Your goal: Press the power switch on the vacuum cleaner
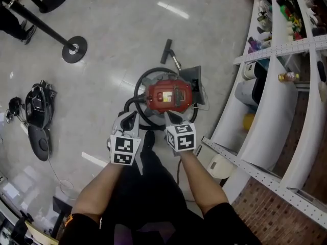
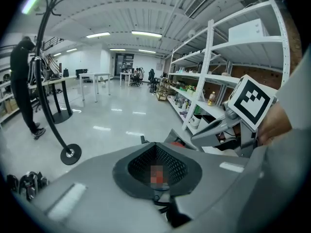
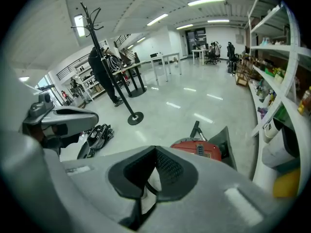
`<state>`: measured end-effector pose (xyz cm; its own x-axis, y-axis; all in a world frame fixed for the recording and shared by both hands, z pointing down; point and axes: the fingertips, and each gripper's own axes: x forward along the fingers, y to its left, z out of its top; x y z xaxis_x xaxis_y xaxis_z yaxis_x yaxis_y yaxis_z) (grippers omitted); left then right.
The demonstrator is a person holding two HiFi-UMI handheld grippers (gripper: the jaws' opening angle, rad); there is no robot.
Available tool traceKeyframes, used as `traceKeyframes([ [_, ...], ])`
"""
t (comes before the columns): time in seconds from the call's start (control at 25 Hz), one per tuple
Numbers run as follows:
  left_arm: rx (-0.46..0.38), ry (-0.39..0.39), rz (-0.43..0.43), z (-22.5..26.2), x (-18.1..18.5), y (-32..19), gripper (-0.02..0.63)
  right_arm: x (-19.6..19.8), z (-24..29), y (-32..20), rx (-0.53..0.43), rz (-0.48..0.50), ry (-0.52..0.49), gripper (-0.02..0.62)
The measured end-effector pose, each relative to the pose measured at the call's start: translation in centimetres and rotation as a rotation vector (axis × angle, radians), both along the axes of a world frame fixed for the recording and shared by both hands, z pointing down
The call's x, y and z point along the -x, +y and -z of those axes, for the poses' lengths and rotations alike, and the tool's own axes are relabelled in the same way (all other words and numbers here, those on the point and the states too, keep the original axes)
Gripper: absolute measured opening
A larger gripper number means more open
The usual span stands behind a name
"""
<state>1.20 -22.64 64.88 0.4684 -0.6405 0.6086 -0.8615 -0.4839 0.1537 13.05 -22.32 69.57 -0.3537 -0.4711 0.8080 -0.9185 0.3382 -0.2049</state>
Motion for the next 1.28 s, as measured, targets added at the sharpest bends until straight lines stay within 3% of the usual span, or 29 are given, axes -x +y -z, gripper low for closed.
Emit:
traceKeyframes([
  [0.24,0.092,0.025,-0.04,-5.2,-0.7,-1.5,0.015,-0.8,-6.3,-1.3,0.121,-0.035,0.038,-0.008],
  [0.6,0.193,-0.101,-0.133,-13.9,-1.2,-3.8,0.015,-2.1,-13.4,-3.0,0.279,-0.086,0.072,-0.008],
  [1.0,0.253,-0.082,-0.179,-19.3,-2.1,-5.5,0.015,-2.1,-19.6,-3.9,0.397,-0.101,0.104,-0.008],
  [1.28,0.278,-0.07,-0.178,-21.5,-1.1,-5.9,0.015,-1.9,-22.1,-3.7,0.445,-0.079,0.183,-0.008],
])
